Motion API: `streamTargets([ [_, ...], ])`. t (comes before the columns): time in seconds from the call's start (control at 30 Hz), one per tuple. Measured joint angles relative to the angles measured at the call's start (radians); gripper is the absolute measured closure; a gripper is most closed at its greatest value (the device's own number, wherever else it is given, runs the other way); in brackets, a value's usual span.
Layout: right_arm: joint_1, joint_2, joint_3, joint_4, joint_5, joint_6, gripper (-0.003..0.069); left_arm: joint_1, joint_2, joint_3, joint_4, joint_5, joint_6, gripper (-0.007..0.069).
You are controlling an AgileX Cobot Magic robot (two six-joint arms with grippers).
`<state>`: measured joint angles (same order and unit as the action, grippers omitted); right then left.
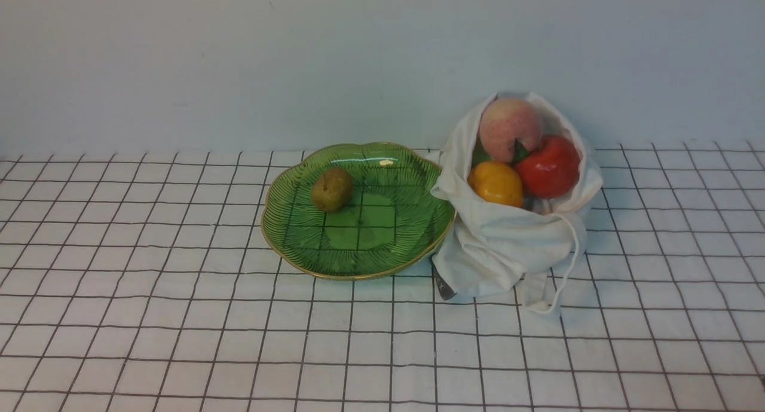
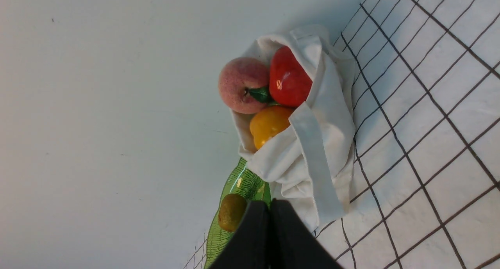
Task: Take the fruit out of the bag on the white checkered tablecloth and place them on the plate.
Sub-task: 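Reach into the cloth bag and grasp the peach with the right gripper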
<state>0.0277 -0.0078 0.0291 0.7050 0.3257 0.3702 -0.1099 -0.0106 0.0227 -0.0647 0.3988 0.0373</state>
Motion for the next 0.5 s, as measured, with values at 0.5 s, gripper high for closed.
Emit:
streamTargets([
  [0.5, 0.0, 0.054, -0.425, -0.151, 0.032, -0.483, 0.0673, 0.0, 0.0, 0.0, 0.0, 0.0, 0.0, 0.0632],
])
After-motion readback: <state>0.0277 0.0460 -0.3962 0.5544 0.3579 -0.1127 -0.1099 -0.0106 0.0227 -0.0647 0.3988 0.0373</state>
